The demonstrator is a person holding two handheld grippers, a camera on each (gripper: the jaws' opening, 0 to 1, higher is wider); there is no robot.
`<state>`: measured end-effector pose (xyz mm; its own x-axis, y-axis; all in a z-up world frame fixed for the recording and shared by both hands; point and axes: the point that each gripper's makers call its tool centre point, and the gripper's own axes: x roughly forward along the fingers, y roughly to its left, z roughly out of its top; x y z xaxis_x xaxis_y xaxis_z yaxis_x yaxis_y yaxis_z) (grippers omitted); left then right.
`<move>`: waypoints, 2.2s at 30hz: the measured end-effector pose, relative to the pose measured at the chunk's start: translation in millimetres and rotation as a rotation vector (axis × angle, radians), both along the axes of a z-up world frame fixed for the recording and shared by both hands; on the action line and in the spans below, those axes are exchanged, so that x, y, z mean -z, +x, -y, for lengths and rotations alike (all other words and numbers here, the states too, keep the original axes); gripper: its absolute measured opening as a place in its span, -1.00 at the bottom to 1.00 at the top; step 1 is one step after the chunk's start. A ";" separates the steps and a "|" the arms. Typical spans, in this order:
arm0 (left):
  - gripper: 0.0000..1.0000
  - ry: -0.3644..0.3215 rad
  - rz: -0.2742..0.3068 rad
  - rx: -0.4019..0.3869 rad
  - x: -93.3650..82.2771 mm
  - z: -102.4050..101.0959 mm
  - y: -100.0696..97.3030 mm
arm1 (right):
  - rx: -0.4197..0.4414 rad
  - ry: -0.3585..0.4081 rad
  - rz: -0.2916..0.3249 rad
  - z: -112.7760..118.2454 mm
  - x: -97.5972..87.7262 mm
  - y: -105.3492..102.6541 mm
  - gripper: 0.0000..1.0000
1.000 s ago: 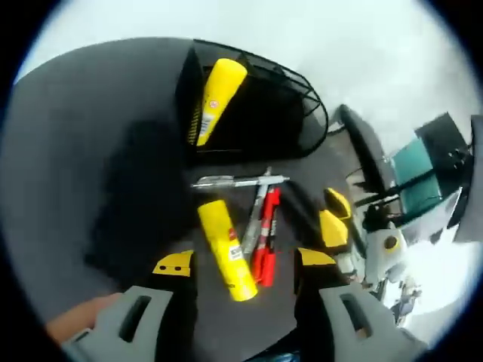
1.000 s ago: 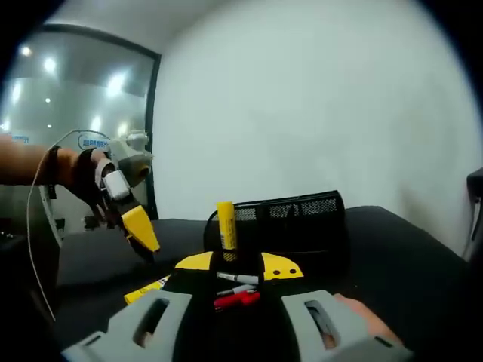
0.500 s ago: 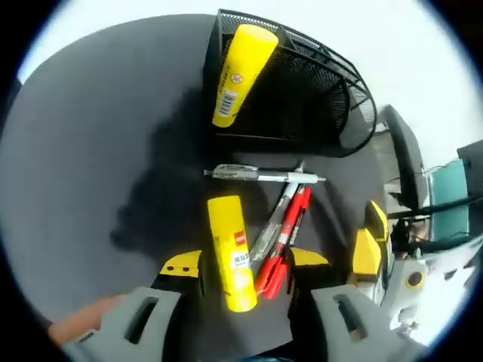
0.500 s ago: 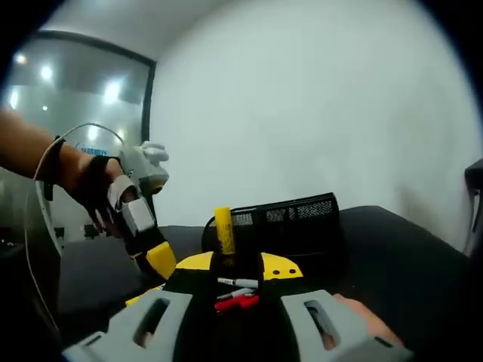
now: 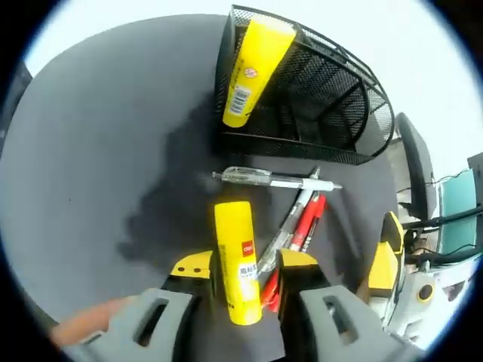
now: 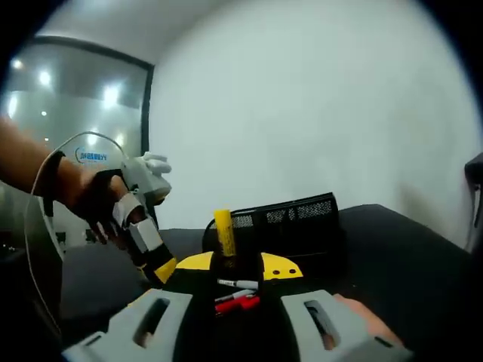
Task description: Pick up pens and glue sticks and place them into the holder.
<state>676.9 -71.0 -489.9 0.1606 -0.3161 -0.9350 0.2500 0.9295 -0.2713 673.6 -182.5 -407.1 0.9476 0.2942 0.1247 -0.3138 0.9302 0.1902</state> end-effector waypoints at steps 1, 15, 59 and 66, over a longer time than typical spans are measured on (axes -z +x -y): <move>-0.42 0.001 0.000 0.003 2.2 0.1 0.4 | 0.000 0.000 -0.001 0.0 0.1 0.1 -0.63; -0.62 -0.008 0.024 0.031 9.2 -8.1 0.9 | 0.003 -0.010 -0.014 0.2 2.8 1.2 -0.63; -0.70 -0.499 1.120 0.391 -101.9 -24.0 -23.3 | -0.498 0.293 -0.161 -113.0 -58.6 -26.3 -0.29; -0.70 -0.505 1.140 0.387 -103.7 -21.3 -28.2 | -0.502 0.225 -0.175 -133.0 -59.0 -24.3 -0.30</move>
<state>648.7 -49.7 -386.2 0.5995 -0.7942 -0.0993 0.7962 0.6044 -0.0269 649.3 -49.5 -348.1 0.7109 0.6976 0.0896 -0.6523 0.6063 0.4548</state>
